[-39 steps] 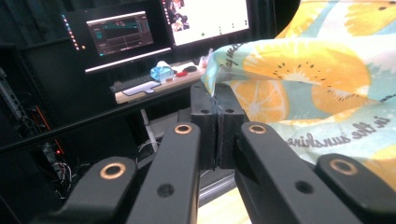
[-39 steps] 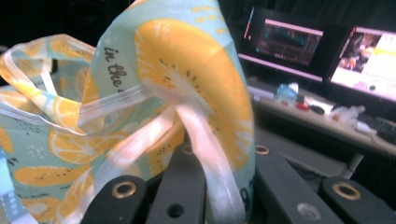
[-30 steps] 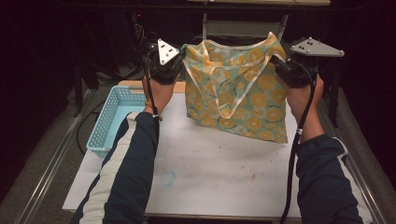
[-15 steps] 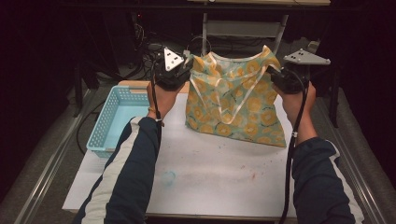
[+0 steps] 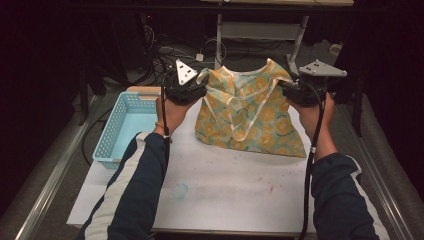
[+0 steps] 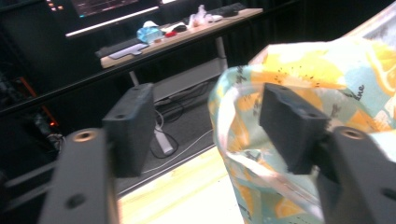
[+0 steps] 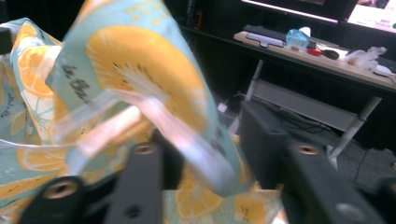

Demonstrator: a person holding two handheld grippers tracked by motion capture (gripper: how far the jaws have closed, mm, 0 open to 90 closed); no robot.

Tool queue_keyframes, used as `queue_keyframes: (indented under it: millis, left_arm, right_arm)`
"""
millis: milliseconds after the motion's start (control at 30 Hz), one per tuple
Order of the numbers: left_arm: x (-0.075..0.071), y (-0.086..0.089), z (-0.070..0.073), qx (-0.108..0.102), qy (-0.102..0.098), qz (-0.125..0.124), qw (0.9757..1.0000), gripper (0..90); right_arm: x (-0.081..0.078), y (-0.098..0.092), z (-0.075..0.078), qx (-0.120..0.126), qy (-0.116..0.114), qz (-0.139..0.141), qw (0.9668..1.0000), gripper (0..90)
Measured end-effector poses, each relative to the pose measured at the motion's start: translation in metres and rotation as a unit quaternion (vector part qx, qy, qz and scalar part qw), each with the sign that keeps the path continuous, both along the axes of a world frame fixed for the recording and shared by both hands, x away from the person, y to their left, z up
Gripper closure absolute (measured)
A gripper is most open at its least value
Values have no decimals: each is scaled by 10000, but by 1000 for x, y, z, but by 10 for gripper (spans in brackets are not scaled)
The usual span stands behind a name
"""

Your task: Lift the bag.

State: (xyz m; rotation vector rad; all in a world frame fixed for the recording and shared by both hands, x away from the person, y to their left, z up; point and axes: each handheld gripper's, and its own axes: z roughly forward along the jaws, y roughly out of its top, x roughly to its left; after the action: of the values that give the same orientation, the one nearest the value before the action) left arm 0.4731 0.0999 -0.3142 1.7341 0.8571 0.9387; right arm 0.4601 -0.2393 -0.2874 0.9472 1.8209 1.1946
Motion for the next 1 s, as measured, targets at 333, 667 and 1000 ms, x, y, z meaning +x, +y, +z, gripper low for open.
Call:
queue_keyframes:
  millis: [333, 667, 1000]
  left_arm:
    - [-12, 13, 0, 34, -2, 3, 10000, 290]
    - [-41, 26, -13, 486, -208, -225, 9983, 238]
    - [-63, 42, -29, 553, -238, -300, 9977, 214]
  right_arm:
    - [-14, 8, -8, -73, -155, -26, 9999, 399]
    - [-33, 20, -24, -118, -250, 185, 9994, 348]
    - [-52, 20, -40, -13, -348, 154, 9993, 259]
